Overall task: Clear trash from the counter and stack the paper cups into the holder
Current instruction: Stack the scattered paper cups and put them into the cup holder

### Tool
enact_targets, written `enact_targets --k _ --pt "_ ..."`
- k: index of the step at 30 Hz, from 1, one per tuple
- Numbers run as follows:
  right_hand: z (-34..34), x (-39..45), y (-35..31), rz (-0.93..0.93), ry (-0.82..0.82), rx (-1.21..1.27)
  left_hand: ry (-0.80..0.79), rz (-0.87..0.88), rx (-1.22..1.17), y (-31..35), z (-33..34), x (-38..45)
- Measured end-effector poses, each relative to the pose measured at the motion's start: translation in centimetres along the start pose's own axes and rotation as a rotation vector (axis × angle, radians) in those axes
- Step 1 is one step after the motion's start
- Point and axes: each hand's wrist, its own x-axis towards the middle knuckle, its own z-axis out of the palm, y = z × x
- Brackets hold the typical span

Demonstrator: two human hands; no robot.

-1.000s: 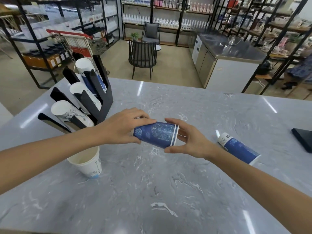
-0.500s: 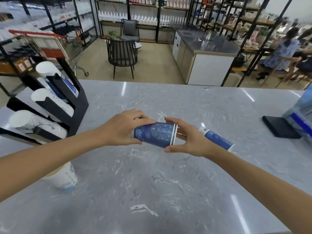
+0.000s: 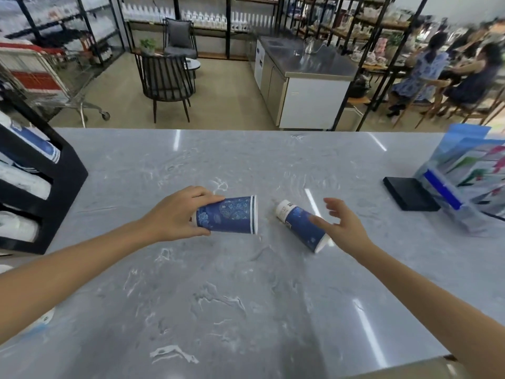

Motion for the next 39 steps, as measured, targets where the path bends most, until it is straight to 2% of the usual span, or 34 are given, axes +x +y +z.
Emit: enact_targets --k 2,5,11,18,23,27,39 --pt "-0.4 0.1 2.9 0.111 -0.012 -0.026 -0.010 -0.030 -0.017 -0.1 1.1 0.4" --pt "0.1 0.2 5.5 0.236 -0.064 0.070 -0.019 -0.052 -0.037 -0.1 2.8 0.8" --pt "2.8 0.2 8.2 0.272 -0.074 0.161 -0.048 -0.081 -0.045 0.3 5.3 1.5" --pt "2.9 -0.5 8.7 0.012 -0.033 0.223 -0.061 -0.124 -0.028 0.8 6.2 1.7" --pt "0.7 0.2 7.4 -0.150 -0.201 0.248 -0.075 -0.159 -0.001 0.7 5.5 1.1" --pt "-0.9 0.9 5.1 -0.246 -0.312 0.173 -0.070 -0.175 0.018 0.6 4.3 0.8" --pt "0.5 3.4 -0.6 -0.511 -0.428 0.090 0.057 -0.060 0.083 2.6 2.0 -0.3"
